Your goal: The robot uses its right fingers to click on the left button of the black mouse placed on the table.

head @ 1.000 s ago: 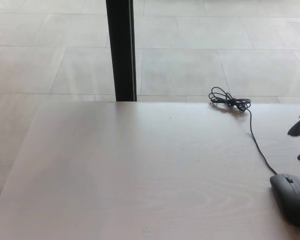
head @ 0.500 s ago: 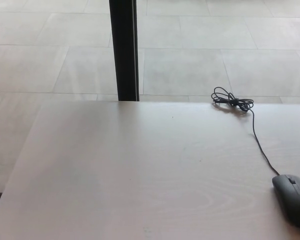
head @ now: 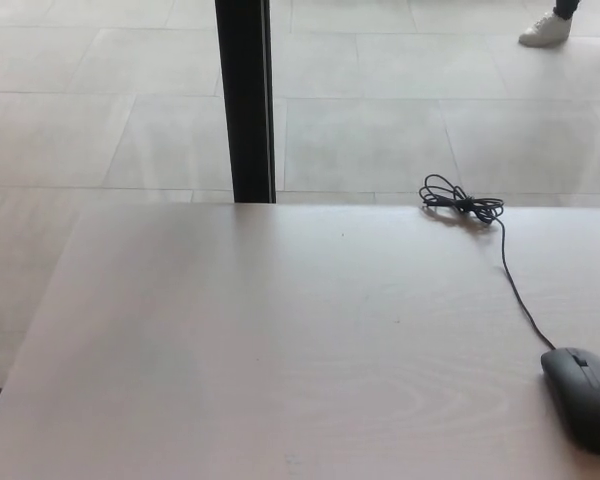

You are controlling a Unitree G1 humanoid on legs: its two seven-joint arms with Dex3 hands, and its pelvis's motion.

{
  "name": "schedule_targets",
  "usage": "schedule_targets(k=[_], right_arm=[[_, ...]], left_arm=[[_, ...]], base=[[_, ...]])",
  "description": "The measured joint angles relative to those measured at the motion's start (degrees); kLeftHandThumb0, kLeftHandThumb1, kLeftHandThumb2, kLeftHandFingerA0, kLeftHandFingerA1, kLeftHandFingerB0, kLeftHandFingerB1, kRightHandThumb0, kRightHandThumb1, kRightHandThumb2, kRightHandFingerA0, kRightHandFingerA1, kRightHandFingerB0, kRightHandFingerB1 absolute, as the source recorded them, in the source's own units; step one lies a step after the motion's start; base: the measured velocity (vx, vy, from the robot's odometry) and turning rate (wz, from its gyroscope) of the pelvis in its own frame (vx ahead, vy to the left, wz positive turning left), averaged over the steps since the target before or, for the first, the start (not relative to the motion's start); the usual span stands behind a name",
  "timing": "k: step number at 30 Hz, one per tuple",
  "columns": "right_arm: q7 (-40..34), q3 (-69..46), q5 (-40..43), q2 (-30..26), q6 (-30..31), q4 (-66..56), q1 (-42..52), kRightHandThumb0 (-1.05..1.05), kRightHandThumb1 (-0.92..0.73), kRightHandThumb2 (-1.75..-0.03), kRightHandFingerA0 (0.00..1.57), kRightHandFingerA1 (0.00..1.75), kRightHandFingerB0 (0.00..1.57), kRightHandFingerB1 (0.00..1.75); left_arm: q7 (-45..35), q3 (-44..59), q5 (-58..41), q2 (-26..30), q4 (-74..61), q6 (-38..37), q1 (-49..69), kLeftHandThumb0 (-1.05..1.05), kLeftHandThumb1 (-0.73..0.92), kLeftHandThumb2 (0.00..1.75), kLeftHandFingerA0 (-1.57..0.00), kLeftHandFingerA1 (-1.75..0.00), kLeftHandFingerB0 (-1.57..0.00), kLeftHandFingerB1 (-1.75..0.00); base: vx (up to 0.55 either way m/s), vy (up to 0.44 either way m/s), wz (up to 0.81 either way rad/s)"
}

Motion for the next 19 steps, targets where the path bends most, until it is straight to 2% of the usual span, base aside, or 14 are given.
schedule_targets(k=[1, 5, 7, 10, 11, 12, 13, 14, 15, 17, 19], right_arm=[[-0.09, -0.45, 0.23, 0.33, 0.12, 0.21, 0.35, -0.09, -0.67, -0.61, 0.79, 1.55, 0.49, 0.44], [-1.46, -5.99, 3.61, 6.28, 1.58, 4.09, 4.33, -0.04, -0.65, -0.6, 0.84, 1.6, 0.52, 0.46], [-2.04, -7.6, 4.82, 8.5, 1.75, 5.65, 5.02, -0.09, -0.65, -0.59, 0.89, 1.5, 0.5, 0.43], [-3.16, -9.76, 6.58, 11.85, 1.77, 8.54, 5.75, -0.09, -0.64, -0.59, 0.89, 1.46, 0.51, 0.43], [-4.24, -10.87, 7.69, 14.05, 1.77, 10.56, 6.22, -0.13, -0.64, -0.58, 0.66, 1.01, 0.54, 0.43], [-4.86, -11.42, 8.26, 15.2, 1.78, 11.59, 6.38, -0.15, -0.63, -0.59, 0.75, 0.87, 0.63, 0.49], [-5.5, -11.79, 8.72, 16.2, 1.84, 12.39, 6.48, -0.24, -0.6, -0.67, 0.79, 1.23, 0.52, 0.48], [-6.46, -12.38, 9.56, 18.06, 2.14, 12.68, 6.74, -0.23, -0.68, -0.6, 0.88, 1.42, 0.56, 0.44], [-6.97, -12.85, 10.19, 19.33, 2.65, 12.62, 6.93, -0.22, -0.67, -0.62, 0.9, 1.51, 0.55, 0.45], [-7.97, -13.89, 11.71, 21.73, 3.91, 11.79, 7.31, -0.26, -0.68, -0.63, 0.98, 1.5, 0.55, 0.45], [-8.74, -14.23, 12.81, 23.39, 4.87, 10.57, 7.95, -0.28, -0.69, -0.64, 0.94, 1.47, 0.56, 0.46]], left_arm=[[0.0, -0.02, 0.0, 0.0, -0.02, 0.0, -0.01, -0.22, 0.79, 0.64, -0.63, -0.6, -0.59, -0.49], [-0.03, -0.11, -0.05, 0.0, -0.07, 0.0, -0.06, -0.21, 0.79, 0.63, -0.65, -0.62, -0.58, -0.49], [-0.05, -0.12, -0.06, 0.0, -0.05, 0.0, -0.12, -0.21, 0.83, 0.64, -0.64, -0.61, -0.57, -0.47], [-0.05, -0.19, -0.06, 0.0, -0.05, 0.01, -0.14, -0.23, 0.82, 0.64, -0.65, -0.61, -0.57, -0.47], [-0.04, -0.19, -0.07, 0.0, -0.05, 0.02, -0.11, -0.22, 0.84, 0.65, -0.65, -0.59, -0.56, -0.46], [-0.04, -0.22, -0.06, 0.0, -0.05, 0.02, -0.09, -0.23, 0.84, 0.65, -0.65, -0.59, -0.56, -0.46], [-0.04, -0.27, -0.05, 0.0, -0.05, 0.02, -0.03, -0.22, 0.83, 0.64, -0.64, -0.61, -0.55, -0.47], [-0.04, -0.3, -0.05, 0.0, -0.04, 0.02, 0.02, -0.22, 0.83, 0.64, -0.63, -0.6, -0.55, -0.47], [-0.05, -0.31, -0.06, 0.01, 0.04, 0.02, -0.02, -0.24, 0.82, 0.64, -0.62, -0.59, -0.54, -0.46], [-0.14, -0.33, -0.06, 0.07, 0.56, 0.03, -0.27, -0.24, 0.83, 0.65, -0.58, -0.56, -0.5, -0.46], [-0.43, -0.34, -0.07, 0.2, 1.42, 0.03, -0.57, -0.26, 0.8, 0.64, -0.59, -0.55, -0.52, -0.46]], base=[[0.0, 0.0, 0.0], [0.0, 0.0, 0.0], [0.0, 0.0, 0.0], [0.0, 0.0, 0.0], [0.0, 0.0, 0.0], [0.0, 0.0, 0.0], [0.0, 0.0, 0.0], [0.0, 0.0, 0.0], [0.0, 0.0, 0.0], [0.0, 0.0, 0.0], [0.0, 0.0, 0.0]])
